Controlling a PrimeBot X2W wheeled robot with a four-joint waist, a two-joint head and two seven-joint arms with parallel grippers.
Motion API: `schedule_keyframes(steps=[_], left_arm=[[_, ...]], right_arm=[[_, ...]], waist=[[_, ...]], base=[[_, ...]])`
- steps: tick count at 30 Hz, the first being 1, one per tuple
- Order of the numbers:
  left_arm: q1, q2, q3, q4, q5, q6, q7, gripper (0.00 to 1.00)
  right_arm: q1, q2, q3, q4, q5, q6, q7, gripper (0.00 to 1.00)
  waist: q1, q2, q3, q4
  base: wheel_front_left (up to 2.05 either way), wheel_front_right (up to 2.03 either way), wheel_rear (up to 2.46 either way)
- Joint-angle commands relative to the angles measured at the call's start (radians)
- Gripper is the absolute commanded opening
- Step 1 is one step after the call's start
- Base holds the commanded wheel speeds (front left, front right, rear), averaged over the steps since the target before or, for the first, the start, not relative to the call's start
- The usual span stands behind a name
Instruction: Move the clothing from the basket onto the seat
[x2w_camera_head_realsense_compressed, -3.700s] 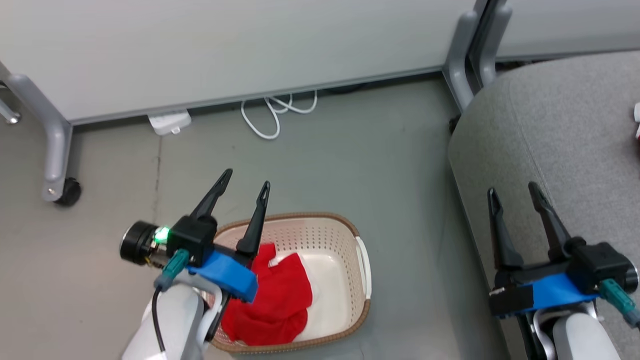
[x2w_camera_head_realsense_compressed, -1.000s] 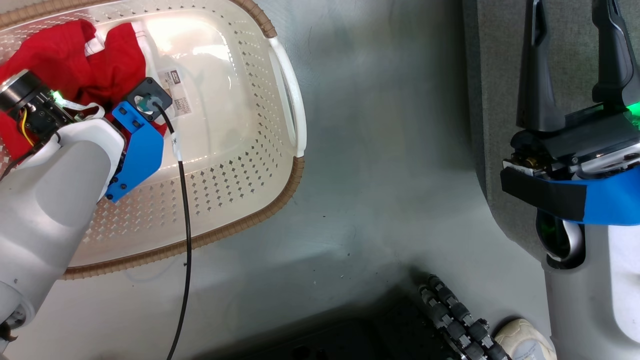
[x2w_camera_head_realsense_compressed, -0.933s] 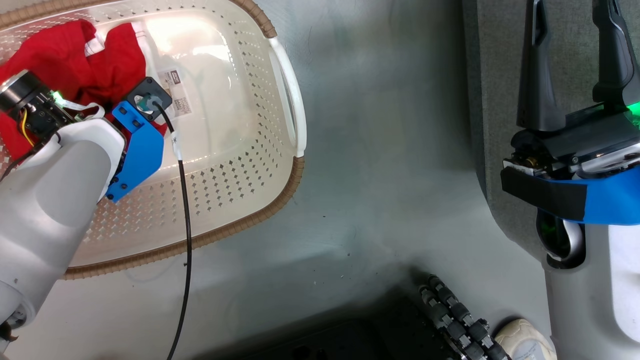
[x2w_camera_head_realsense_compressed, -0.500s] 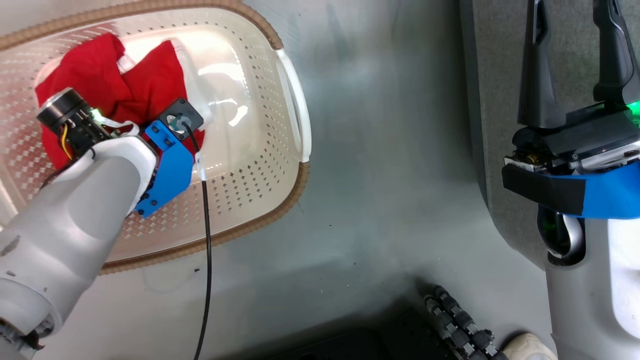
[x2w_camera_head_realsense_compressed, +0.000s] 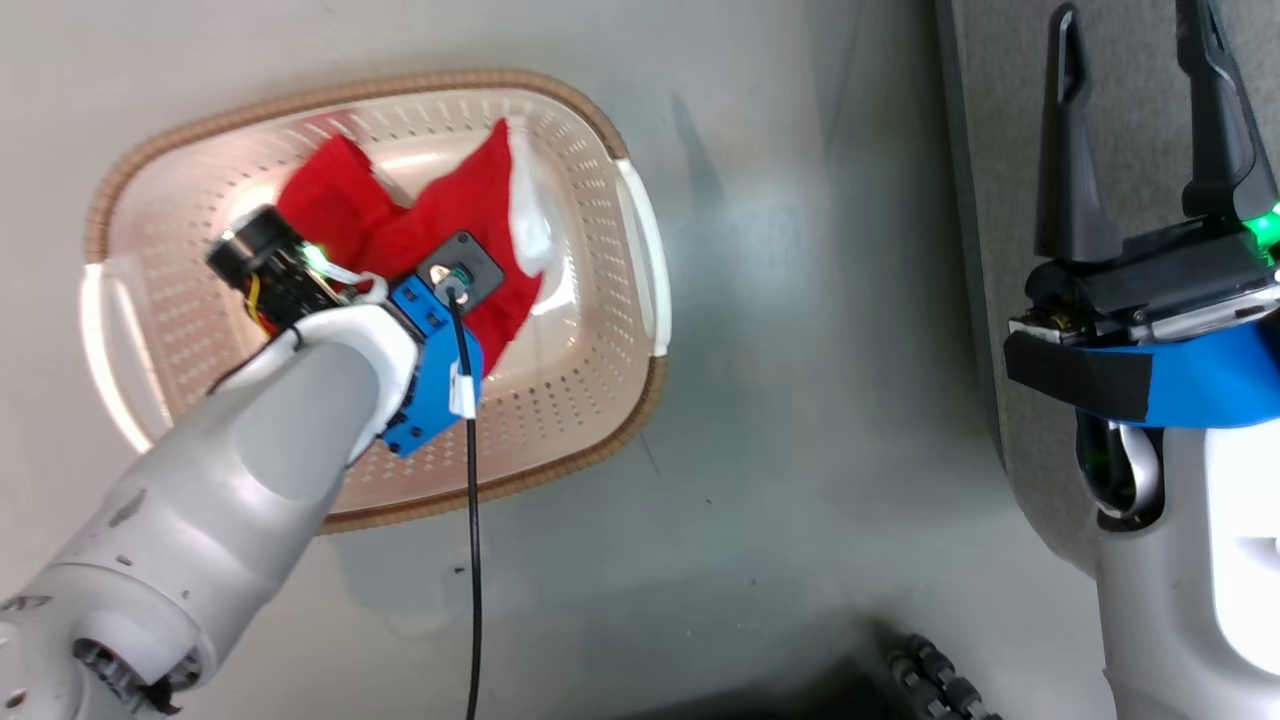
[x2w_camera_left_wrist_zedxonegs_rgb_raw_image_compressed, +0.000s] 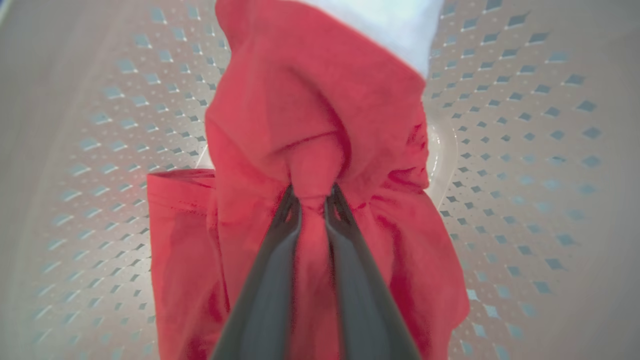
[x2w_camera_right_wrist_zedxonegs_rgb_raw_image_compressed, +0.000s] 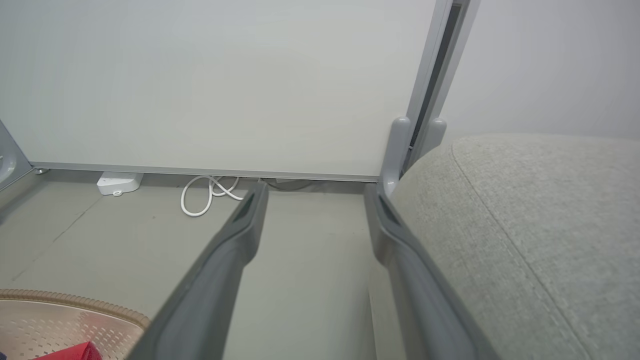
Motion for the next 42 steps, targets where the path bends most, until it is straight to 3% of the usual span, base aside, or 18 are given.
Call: schedule_keyframes(steps=[1, 16, 27, 32, 42], left_arm=[[0.011, -0.008, -0.002, -0.002, -0.014, 0.0, -0.02, 0.0], [0.073, -0.115, -0.002, 0.001, -0.123, -0.001, -0.232, 0.0], [0.105, -0.145, 0.005, -0.024, -0.202, -0.001, -0.337, 0.0], [0.108, -0.153, 0.052, -0.048, -0.213, 0.006, -0.351, 0.0], [0.16, -0.129, 0.193, -0.228, -0.167, 0.052, -0.351, 0.0]], right_arm=[[0.017, 0.001, -0.004, 0.006, -0.005, 0.0, -0.001, 1.0], [0.108, -0.007, -0.033, 0.077, -0.042, 0.0, -0.001, 1.0], [0.191, -0.025, -0.051, 0.128, -0.037, 0.0, -0.001, 1.0], [0.234, -0.024, -0.055, 0.144, -0.032, 0.0, 0.0, 1.0], [0.307, -0.015, -0.057, 0.169, -0.024, 0.0, 0.0, 1.0]], waist=[[-0.0001, 0.0, -0.042, 0.027], [-0.0001, 0.0, -0.278, 0.123], [-0.0001, 0.0, -0.445, 0.169], [-0.0001, 0.0, -0.508, 0.181], [-0.0001, 0.0, -0.616, 0.196]], base=[[0.0, 0.0, 0.0], [0.0, 0.0, 0.0], [0.0, 0.0, 0.0], [0.0, 0.0, 0.0], [0.0, 0.0, 0.0]])
